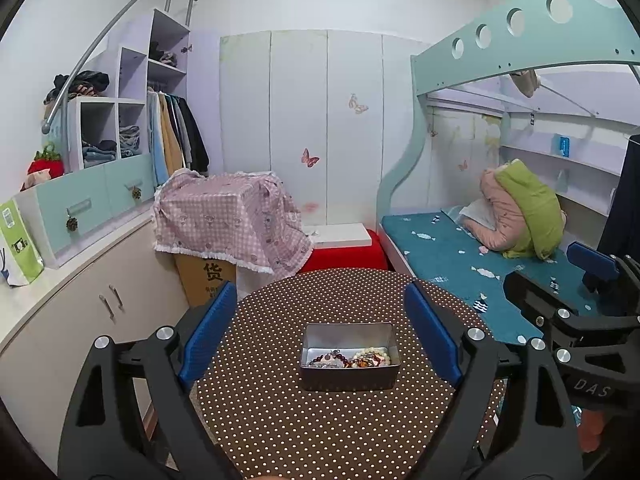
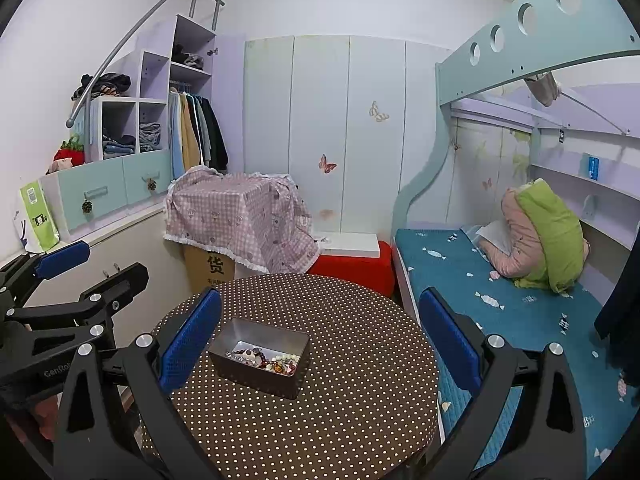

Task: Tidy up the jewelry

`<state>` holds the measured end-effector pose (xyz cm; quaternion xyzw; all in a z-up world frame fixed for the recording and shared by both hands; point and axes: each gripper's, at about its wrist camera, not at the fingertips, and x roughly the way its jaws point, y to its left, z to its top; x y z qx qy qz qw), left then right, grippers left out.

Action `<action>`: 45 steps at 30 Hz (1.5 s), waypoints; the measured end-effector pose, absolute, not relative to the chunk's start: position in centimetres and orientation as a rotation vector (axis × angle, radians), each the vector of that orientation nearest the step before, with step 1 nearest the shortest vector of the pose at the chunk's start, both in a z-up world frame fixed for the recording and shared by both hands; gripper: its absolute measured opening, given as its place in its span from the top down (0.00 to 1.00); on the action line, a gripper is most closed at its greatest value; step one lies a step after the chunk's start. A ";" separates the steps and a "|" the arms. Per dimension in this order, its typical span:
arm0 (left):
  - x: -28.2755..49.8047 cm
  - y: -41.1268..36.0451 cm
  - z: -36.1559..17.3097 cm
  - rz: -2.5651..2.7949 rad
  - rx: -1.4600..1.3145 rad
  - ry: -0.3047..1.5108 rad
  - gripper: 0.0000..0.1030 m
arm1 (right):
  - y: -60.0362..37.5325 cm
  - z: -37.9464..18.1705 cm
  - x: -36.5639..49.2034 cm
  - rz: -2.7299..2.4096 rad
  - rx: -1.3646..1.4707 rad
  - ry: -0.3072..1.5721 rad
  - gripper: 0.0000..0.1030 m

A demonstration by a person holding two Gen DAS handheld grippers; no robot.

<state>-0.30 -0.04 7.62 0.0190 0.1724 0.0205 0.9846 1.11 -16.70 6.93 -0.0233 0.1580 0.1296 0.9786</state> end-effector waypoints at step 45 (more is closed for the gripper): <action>0.2 0.2 7.6 0.055 0.022 0.360 0.10 | -16.6 6.7 1.7 0.243 -0.055 0.343 0.07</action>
